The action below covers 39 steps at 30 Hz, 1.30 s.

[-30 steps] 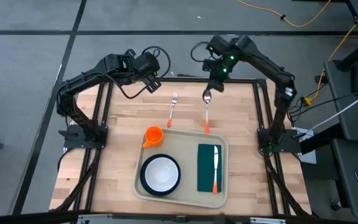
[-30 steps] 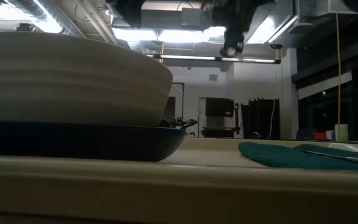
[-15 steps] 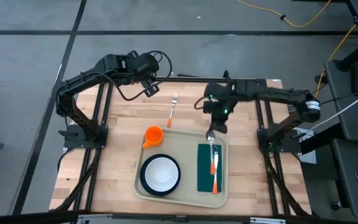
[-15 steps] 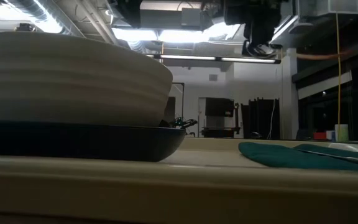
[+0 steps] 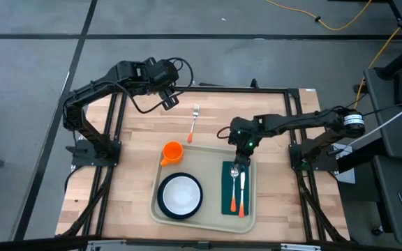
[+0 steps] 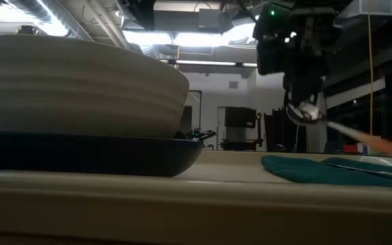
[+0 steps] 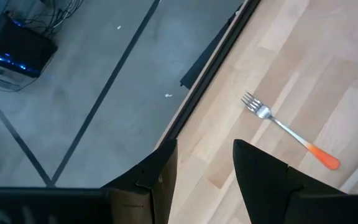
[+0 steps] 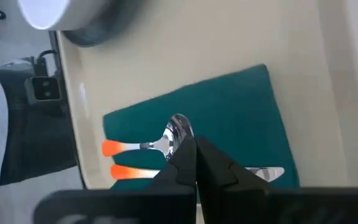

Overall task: Set up tray
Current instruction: Put the orange spoon on the dark green napkin to the left of the orange knife

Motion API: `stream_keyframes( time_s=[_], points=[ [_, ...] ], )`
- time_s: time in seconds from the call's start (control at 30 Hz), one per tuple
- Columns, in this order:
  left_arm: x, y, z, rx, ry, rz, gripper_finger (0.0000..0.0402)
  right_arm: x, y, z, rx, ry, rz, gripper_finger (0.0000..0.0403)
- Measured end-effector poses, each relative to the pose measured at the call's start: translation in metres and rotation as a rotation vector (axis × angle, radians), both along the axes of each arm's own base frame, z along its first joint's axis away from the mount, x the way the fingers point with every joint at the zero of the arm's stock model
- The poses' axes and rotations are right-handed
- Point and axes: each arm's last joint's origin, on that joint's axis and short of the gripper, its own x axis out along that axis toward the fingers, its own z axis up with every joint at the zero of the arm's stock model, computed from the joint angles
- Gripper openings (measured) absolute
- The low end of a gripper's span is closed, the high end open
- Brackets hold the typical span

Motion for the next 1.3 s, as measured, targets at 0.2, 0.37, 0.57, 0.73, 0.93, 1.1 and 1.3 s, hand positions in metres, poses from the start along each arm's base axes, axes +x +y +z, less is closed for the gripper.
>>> stream_keyframes(
  time_s=[0.2, 0.37, 0.57, 0.73, 0.93, 1.1, 1.3],
  points=[
    [0.000, 0.000, 0.000, 0.001, -0.004, 0.000, 0.0150, -0.007, 0.001, -0.015, 0.007, 0.018, 0.002, 0.0000],
    [0.001, 0.000, 0.001, 0.004, -0.013, 0.000, 0.0150, -0.009, 0.001, -0.023, 0.006, 0.000, 0.000, 0.0000],
    [0.002, 0.001, 0.001, 0.009, -0.028, 0.000, 0.0150, -0.012, -0.001, -0.030, 0.015, -0.005, -0.024, 0.0000],
    [0.002, 0.001, 0.002, 0.009, -0.029, 0.000, 0.0150, -0.016, -0.001, -0.038, 0.003, 0.013, -0.034, 0.0000],
    [0.003, 0.001, 0.002, 0.012, -0.037, 0.000, 0.0150, -0.019, -0.006, -0.044, 0.001, 0.009, -0.056, 0.0000],
    [0.005, 0.002, 0.003, 0.019, -0.059, 0.000, 0.0150, -0.017, -0.007, -0.043, -0.004, -0.017, -0.054, 0.0000],
    [0.005, 0.002, 0.003, 0.019, -0.060, 0.000, 0.0150, -0.017, -0.007, -0.043, -0.005, -0.018, -0.053, 0.0000]
  ],
)
